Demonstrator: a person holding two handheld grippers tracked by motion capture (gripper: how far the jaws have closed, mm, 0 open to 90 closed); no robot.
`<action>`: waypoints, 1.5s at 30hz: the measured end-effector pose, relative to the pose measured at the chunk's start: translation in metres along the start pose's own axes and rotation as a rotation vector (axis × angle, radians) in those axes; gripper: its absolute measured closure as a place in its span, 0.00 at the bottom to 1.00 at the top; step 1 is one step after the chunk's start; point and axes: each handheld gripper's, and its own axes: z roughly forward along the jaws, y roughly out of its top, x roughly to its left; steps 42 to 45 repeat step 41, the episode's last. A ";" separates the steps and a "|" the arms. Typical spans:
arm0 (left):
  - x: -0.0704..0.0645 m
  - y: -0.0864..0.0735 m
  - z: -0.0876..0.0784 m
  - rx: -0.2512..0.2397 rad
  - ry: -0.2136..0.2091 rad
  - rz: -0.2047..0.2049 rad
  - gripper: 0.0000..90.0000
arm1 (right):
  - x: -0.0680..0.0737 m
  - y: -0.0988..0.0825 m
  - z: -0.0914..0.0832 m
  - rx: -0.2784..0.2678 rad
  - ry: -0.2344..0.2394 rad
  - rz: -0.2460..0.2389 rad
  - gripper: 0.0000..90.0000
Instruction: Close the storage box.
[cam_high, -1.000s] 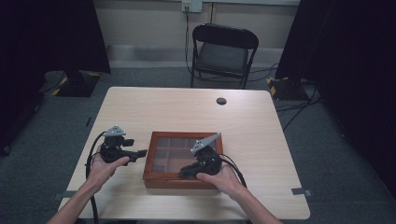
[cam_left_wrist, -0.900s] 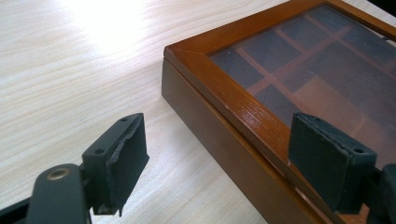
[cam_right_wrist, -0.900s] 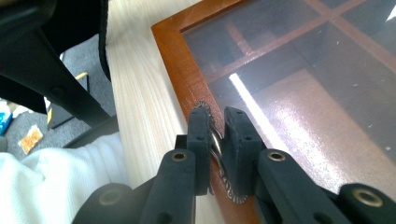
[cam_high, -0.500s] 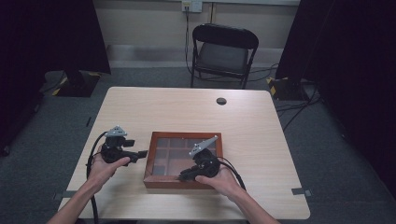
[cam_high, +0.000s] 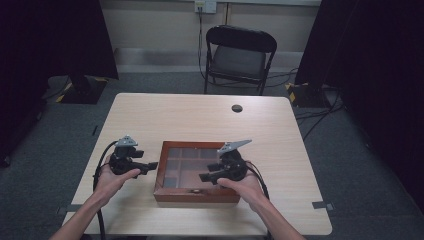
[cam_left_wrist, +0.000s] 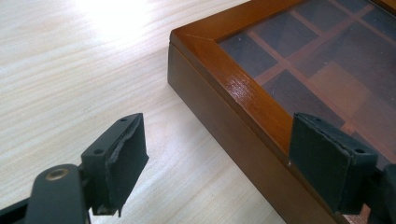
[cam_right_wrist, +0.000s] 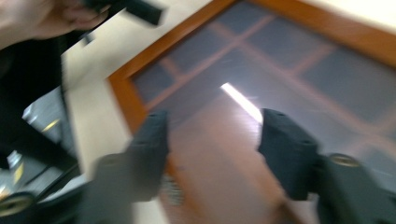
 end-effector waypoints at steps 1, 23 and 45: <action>0.001 0.000 -0.001 0.005 0.002 0.005 0.21 | -0.007 -0.005 -0.010 -0.025 -0.047 0.030 0.36; 0.050 -0.031 0.003 0.147 0.192 -0.099 0.21 | -0.112 -0.087 -0.076 0.061 -0.532 0.342 0.17; 0.047 -0.056 0.022 0.021 0.266 -0.025 0.02 | -0.116 -0.113 -0.052 -0.067 -0.759 0.265 0.03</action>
